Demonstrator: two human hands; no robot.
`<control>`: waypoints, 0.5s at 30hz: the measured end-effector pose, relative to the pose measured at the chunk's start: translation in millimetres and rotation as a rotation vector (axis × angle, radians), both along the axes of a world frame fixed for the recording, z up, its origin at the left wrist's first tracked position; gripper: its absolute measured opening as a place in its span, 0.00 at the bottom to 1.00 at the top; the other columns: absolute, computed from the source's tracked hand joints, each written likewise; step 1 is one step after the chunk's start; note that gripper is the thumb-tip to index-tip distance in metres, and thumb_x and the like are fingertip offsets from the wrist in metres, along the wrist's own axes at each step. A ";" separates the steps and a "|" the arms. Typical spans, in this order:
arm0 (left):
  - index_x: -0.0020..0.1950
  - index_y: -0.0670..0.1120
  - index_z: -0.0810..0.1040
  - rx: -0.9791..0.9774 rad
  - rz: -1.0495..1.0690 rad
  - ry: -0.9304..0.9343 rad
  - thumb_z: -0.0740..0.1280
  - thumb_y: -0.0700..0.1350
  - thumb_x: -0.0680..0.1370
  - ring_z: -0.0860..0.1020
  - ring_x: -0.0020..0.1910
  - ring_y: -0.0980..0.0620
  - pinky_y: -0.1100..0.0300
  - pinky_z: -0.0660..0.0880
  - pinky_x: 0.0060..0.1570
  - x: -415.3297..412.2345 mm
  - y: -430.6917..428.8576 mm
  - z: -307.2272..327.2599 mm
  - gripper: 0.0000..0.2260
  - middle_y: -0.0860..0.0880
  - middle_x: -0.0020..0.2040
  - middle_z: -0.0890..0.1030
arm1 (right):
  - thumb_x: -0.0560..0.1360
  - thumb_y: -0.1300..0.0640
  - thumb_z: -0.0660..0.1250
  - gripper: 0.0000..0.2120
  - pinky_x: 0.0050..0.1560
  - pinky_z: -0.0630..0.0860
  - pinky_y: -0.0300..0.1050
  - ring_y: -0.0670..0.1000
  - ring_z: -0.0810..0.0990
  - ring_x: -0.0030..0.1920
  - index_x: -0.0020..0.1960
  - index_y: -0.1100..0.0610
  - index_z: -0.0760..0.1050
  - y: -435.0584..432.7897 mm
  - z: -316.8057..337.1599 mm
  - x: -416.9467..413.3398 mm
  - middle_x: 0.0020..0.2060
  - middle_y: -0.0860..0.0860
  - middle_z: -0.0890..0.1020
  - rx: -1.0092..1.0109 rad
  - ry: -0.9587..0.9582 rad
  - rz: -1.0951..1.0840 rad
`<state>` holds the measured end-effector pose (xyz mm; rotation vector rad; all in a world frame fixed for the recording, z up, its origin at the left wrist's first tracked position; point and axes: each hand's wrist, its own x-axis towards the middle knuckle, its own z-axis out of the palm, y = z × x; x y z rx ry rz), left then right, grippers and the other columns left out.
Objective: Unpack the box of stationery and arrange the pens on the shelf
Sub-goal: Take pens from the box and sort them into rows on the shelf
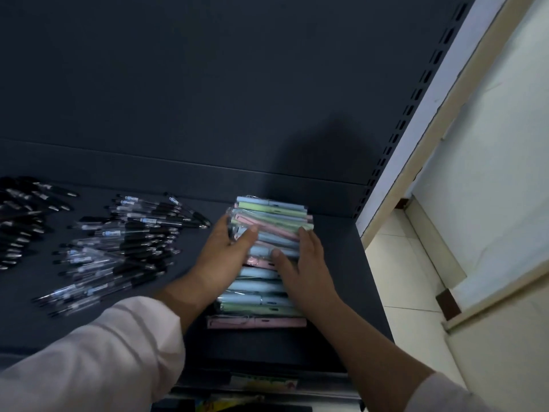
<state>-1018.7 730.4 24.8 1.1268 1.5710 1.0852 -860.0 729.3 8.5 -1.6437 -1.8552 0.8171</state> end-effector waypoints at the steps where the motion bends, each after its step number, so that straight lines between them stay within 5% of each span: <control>1: 0.70 0.56 0.63 0.020 0.002 0.013 0.66 0.52 0.77 0.76 0.57 0.50 0.58 0.71 0.55 1.0 0.0 1.1 0.23 0.59 0.53 0.74 | 0.78 0.40 0.57 0.36 0.72 0.53 0.44 0.49 0.48 0.77 0.78 0.53 0.46 0.2 -0.3 0.9 0.78 0.51 0.46 0.018 0.005 0.007; 3: 0.72 0.54 0.62 0.051 0.008 0.025 0.68 0.49 0.76 0.76 0.58 0.49 0.58 0.72 0.54 -0.2 1.0 0.2 0.27 0.61 0.53 0.72 | 0.79 0.44 0.58 0.33 0.69 0.52 0.37 0.47 0.48 0.76 0.78 0.53 0.48 1.8 -0.3 5.3 0.77 0.50 0.47 0.064 0.036 -0.004; 7: 0.74 0.64 0.51 0.089 0.027 0.002 0.71 0.60 0.70 0.65 0.71 0.50 0.45 0.67 0.67 -10.2 8.3 5.0 0.39 0.57 0.74 0.58 | 0.79 0.46 0.58 0.30 0.66 0.54 0.35 0.46 0.53 0.75 0.77 0.53 0.53 14.0 1.4 9.9 0.77 0.50 0.50 0.063 0.189 -0.118; 11: 0.77 0.56 0.55 0.096 -0.064 0.166 0.64 0.55 0.77 0.52 0.76 0.54 0.54 0.52 0.74 -11.1 22.2 7.8 0.31 0.55 0.78 0.50 | 0.79 0.45 0.58 0.29 0.73 0.56 0.43 0.49 0.56 0.75 0.77 0.54 0.56 29.0 -2.1 5.5 0.76 0.51 0.56 0.006 0.268 -0.127; 15: 0.77 0.48 0.55 0.055 -0.134 0.222 0.61 0.56 0.78 0.58 0.75 0.51 0.52 0.55 0.74 -6.7 26.5 0.5 0.30 0.51 0.77 0.55 | 0.80 0.48 0.58 0.29 0.74 0.54 0.44 0.50 0.55 0.75 0.77 0.54 0.54 32.7 -5.7 2.8 0.76 0.50 0.56 -0.024 0.232 -0.096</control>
